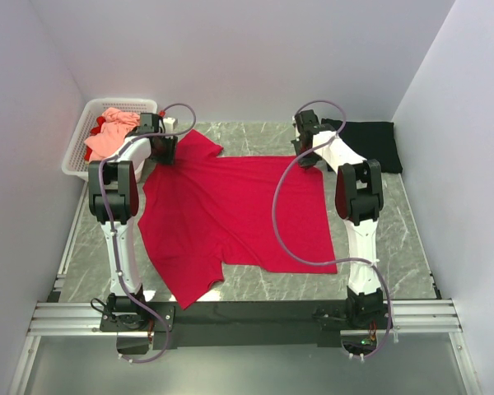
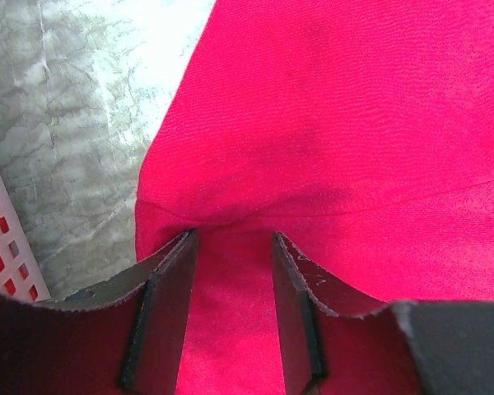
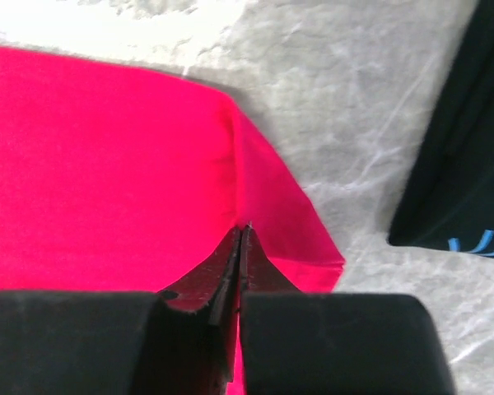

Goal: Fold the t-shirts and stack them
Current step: Flatten the tshirt out

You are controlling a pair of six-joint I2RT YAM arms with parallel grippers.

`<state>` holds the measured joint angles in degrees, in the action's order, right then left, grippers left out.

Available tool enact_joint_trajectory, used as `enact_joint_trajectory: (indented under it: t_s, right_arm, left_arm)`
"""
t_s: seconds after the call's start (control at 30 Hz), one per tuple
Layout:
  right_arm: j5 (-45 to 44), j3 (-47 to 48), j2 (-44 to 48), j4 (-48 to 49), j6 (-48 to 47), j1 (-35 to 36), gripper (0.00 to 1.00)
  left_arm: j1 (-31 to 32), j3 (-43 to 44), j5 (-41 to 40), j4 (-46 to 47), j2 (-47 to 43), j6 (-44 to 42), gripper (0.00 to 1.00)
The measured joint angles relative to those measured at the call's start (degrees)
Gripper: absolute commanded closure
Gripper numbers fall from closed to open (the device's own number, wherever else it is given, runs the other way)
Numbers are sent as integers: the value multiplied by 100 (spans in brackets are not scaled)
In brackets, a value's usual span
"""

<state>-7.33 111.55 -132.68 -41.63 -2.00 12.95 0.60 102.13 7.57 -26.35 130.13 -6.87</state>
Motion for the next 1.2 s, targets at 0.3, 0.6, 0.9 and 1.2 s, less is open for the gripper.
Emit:
enact_joint_trajectory:
  t_s: [0.3, 0.6, 0.9, 1.2]
  right_arm:
    - [-629, 205, 2, 284, -409, -50, 100]
    - [-1438, 890, -271, 612, -866, -149, 73]
    - [-890, 310, 487, 291, -811, -210, 60]
    - [1346, -1294, 1978, -420, -684, -188, 73]
  left_arm:
    - [0, 2, 0, 2, 0, 0, 52]
    - [-4, 52, 120, -98, -2, -24, 44]
    - [-101, -557, 881, -315, -994, -90, 30]
    - [-197, -2430, 1497, -800, -3309, -890, 43]
